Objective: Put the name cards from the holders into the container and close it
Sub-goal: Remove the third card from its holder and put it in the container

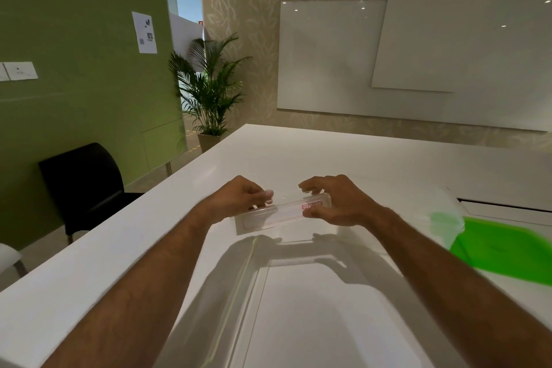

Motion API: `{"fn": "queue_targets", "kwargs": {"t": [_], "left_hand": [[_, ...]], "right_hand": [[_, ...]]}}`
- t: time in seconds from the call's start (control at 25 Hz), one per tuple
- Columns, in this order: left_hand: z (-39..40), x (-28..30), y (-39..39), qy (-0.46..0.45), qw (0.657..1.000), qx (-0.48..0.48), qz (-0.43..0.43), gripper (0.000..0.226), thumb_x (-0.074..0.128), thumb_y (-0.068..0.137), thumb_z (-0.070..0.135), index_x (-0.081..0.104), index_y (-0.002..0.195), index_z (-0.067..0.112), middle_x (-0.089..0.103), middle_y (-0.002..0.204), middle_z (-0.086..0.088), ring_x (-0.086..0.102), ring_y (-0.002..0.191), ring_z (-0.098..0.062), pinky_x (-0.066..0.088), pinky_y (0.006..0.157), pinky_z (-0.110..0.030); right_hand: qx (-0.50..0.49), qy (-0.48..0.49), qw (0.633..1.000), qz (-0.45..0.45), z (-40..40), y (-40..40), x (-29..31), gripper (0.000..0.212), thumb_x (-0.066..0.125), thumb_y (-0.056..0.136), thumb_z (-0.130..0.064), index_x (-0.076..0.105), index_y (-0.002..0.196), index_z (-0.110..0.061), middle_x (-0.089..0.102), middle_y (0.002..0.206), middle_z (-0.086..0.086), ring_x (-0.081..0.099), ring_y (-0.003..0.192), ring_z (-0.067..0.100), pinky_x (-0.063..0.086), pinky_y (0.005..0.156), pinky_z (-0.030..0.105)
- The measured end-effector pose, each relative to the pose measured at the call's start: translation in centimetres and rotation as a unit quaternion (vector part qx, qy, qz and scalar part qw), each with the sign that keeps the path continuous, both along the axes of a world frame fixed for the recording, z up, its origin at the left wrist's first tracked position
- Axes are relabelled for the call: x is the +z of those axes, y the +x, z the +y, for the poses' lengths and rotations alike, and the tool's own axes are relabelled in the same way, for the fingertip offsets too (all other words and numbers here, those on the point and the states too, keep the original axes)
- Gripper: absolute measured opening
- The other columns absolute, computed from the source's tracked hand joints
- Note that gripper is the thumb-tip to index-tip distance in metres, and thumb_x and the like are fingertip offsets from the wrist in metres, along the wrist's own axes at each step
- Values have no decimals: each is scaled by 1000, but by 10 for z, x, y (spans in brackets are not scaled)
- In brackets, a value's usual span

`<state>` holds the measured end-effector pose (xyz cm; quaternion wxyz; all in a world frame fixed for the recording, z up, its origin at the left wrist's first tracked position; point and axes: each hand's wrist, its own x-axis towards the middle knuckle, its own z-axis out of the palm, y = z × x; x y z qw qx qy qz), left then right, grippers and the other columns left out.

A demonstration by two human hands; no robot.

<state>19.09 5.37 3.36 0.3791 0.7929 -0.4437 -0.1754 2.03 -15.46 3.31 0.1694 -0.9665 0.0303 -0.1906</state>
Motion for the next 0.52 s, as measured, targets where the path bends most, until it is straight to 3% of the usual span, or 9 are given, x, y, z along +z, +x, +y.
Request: {"fn": "queue_targets", "kwargs": {"t": [0.08,0.24,0.36,0.44,0.52], "left_hand": [[2,5,0,-20,997,1,78,57,43,94,59,80,100,16,77,102,-2,68,101,-25,51,91,-37],[2,13,-3,-27,996,-22,88,79,30,80,78,78,101,19,78,103,0,70,101,-23,52,91,-40],[1,10,-12,-96,991,-45,82,83,51,68,86,70,115,21,76,106,-2,70,102,-25,58,88,-35],[2,7,-15,-158,985,-46,58,84,70,63,73,60,131,25,72,116,-5,68,108,-23,58,88,-34],[3,5,-16,-189,980,-56,35,89,82,62,52,47,141,34,68,125,-2,70,105,-22,59,87,-36]], "right_hand": [[-2,60,998,-2,-5,-6,5,58,79,70,-46,65,122,-25,71,116,-8,64,96,1,47,83,12],[-8,140,990,-13,-11,-15,12,49,84,69,-39,70,113,-21,70,111,-9,68,92,-1,57,84,19],[-15,182,982,-39,-16,-24,14,47,82,68,-46,71,110,-27,74,105,-3,72,88,8,60,78,26],[-25,223,973,-56,-17,-30,18,48,81,65,-54,70,108,-34,76,95,-2,73,84,11,59,73,29],[-33,276,959,-58,-20,-34,22,49,81,68,-50,68,111,-33,77,91,2,75,78,18,60,62,33]]}}
